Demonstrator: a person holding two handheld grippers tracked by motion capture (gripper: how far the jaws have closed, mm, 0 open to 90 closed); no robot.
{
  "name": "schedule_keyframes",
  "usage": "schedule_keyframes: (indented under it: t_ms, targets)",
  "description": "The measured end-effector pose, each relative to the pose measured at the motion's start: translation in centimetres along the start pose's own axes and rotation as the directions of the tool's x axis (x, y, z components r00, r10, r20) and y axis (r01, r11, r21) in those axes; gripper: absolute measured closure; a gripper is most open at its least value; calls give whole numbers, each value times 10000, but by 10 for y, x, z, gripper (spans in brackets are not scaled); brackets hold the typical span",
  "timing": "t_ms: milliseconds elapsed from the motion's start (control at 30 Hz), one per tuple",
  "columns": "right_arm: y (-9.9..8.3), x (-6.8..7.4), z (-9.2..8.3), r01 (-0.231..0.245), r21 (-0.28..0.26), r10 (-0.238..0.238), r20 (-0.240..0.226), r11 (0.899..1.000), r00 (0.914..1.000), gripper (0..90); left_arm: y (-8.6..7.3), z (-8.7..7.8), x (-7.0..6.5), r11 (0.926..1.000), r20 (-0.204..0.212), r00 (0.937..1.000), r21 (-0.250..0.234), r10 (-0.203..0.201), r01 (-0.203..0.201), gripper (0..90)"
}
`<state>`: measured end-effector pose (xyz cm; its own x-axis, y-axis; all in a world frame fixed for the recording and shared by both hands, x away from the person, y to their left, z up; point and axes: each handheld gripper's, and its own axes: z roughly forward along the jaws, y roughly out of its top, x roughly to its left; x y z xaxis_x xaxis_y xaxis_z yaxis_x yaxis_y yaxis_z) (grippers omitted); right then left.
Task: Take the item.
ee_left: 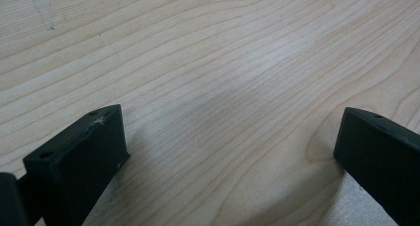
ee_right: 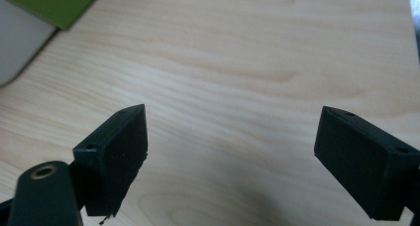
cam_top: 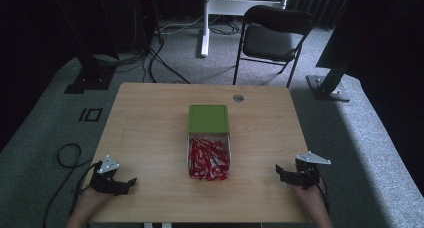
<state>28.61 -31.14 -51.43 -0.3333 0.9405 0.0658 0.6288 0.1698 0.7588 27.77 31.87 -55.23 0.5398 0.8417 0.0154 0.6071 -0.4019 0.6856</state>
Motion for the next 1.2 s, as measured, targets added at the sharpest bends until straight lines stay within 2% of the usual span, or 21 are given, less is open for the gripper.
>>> schedule_keyframes:
  t_ms: [267, 333, 500, 733, 1000, 1200]
  targets:
    - [19, 12, -4, 335, -363, -349, -404, 9988, 9986, 132, 0, 0, 0, 10000, 1, 10000, -4, -5, 5, 7]
    - [22, 15, -5, 254, -458, -288, -757, 9986, 9967, 132, 0, 0, 0, 10000, 2, 10000, -5, -6, 6, 6]
    - [31, 26, -7, 460, -660, -530, -1089, 9968, 9926, 132, 0, 0, 0, 10000, 2, 10000, -5, -5, 5, 6]
    - [46, 37, -10, 636, -926, -758, -1353, 9937, 9879, 132, 0, 0, 0, 10000, 2, 10000, -3, -4, 4, 7]
    - [67, 57, -13, 1207, -1207, -1403, -1706, 9853, 9753, 132, 0, 0, 0, 10000, 5, 10000, 11, -3, 3, 7]
    - [80, 73, -12, 1623, -1373, -1879, -2004, 9771, 9615, 132, 0, 0, 0, 10000, 7, 10000, 13, -6, 6, 7]
